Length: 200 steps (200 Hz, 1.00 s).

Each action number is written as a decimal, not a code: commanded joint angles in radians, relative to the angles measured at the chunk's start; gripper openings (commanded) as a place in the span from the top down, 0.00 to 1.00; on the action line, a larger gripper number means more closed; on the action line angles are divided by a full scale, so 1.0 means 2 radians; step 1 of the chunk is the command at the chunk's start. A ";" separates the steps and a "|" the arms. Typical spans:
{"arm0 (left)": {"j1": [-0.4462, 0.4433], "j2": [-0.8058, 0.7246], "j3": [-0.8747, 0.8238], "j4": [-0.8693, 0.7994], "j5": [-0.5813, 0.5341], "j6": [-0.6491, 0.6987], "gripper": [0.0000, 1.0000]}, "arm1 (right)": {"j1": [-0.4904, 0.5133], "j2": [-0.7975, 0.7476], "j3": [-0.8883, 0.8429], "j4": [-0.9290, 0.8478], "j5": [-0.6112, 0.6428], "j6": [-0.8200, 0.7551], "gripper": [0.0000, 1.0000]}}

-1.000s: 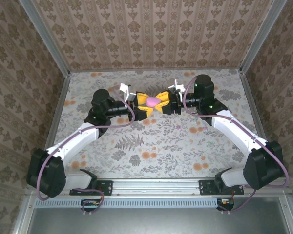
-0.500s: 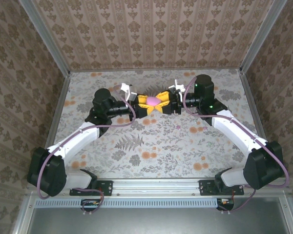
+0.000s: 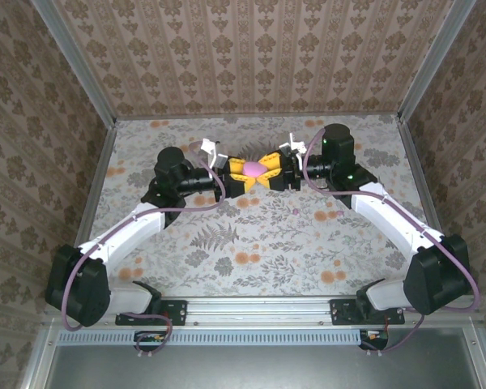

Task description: Insert wireless bluetooth earbuds into charging case

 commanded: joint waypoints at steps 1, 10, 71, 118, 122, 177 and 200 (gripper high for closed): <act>-0.002 -0.002 0.021 0.004 0.009 0.010 0.57 | 0.003 0.005 0.014 -0.016 -0.002 -0.013 0.67; -0.002 -0.002 0.022 0.001 0.009 0.011 0.57 | 0.003 0.005 0.015 -0.018 -0.003 -0.014 0.67; -0.007 -0.002 0.034 -0.045 0.015 0.042 0.63 | 0.007 0.005 0.031 -0.072 0.003 -0.042 0.64; -0.007 -0.006 0.023 -0.019 -0.002 0.030 0.65 | 0.005 -0.005 0.028 -0.054 0.023 -0.009 0.51; -0.007 -0.008 0.022 -0.018 -0.004 0.030 0.66 | 0.004 -0.007 0.027 -0.049 0.024 0.000 0.49; -0.007 -0.022 0.002 0.004 -0.041 0.029 0.66 | -0.002 -0.050 0.005 0.009 0.079 0.152 0.35; -0.006 -0.023 -0.003 0.019 -0.052 0.022 0.66 | -0.003 -0.066 0.018 -0.018 0.116 0.227 0.33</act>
